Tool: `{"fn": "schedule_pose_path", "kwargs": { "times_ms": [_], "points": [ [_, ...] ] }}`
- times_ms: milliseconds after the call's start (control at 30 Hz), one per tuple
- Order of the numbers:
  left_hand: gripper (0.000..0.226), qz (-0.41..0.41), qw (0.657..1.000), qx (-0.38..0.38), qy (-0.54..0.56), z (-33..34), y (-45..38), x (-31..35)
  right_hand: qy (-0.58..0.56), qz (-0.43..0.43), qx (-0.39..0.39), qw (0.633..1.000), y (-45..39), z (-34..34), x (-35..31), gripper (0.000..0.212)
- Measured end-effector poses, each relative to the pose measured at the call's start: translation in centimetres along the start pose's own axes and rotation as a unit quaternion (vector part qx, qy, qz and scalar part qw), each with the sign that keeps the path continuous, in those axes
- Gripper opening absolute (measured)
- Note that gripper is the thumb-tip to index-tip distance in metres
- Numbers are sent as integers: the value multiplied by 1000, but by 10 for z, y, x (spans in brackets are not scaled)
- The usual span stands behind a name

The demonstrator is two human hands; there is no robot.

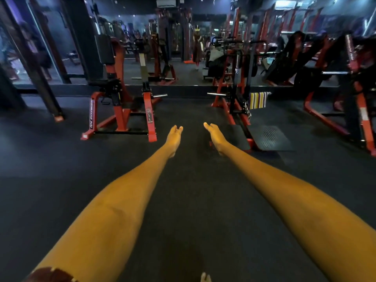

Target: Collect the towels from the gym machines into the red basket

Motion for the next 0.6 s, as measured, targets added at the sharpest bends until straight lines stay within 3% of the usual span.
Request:
{"fn": "schedule_pose_path", "kwargs": {
  "times_ms": [367,600],
  "points": [
    [57,22,1000,20,9,-8,-273,60,17,-32,-34,999,-289,26,-70,64],
    [54,14,999,38,9,-36,-455,54,21,-42,-52,998,-459,76,-82,62]
  ]
}}
Point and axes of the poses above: each hand's wrist, its own y-axis away from the middle knuckle, its own z-axis out of the palm, x = y × z, the point moved 2 cm from there along -y, towards the middle knuckle, and after that the axes turned 13 degrees about y, right-handed, at the moved point
